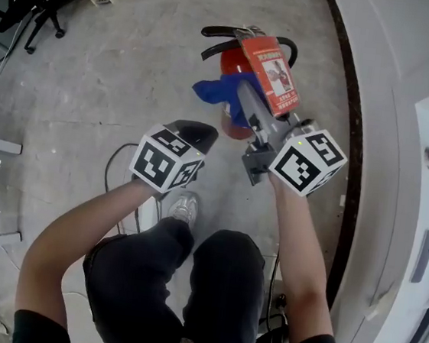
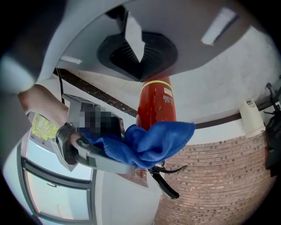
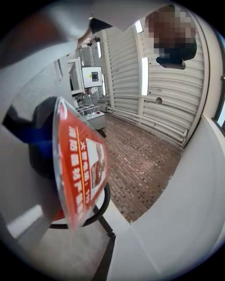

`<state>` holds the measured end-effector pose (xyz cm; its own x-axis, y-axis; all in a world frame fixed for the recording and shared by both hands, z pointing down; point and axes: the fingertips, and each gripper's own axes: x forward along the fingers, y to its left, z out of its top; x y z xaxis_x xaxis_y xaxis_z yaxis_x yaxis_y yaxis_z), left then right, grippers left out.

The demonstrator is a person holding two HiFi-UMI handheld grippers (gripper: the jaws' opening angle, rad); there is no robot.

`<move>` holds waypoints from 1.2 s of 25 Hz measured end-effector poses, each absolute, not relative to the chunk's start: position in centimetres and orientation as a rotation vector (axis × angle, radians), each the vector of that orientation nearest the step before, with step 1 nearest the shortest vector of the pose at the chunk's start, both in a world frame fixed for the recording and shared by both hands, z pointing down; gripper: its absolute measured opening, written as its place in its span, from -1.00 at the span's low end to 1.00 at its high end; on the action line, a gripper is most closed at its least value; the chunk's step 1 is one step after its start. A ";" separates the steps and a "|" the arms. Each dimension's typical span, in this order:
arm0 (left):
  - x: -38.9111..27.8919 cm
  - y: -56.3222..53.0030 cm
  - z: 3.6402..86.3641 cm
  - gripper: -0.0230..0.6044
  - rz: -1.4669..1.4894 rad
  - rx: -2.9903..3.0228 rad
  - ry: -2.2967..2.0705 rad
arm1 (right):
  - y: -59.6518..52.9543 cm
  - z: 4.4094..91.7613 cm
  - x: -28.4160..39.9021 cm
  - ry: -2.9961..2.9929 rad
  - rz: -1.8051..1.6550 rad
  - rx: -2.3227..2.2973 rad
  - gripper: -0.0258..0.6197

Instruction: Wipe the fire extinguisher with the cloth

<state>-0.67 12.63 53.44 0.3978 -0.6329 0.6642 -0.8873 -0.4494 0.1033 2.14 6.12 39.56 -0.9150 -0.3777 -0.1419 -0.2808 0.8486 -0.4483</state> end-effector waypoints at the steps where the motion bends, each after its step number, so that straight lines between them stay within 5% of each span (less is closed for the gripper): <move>1: -0.8 12.7 53.3 -0.91 0.766 2.217 -1.305 | 6.0 39.2 2.0 2.799 -0.611 -0.511 -0.84; 30: -6.5 12.8 66.3 -0.91 0.706 1.996 -1.233 | 6.7 71.6 -1.4 3.031 -1.007 -0.952 -0.84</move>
<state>-6.53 12.82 66.34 0.4049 -0.5420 0.7364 -0.9095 -0.3217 0.2632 -1.40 6.69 71.56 -0.8201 -0.4574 0.3437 -0.5721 0.6576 -0.4902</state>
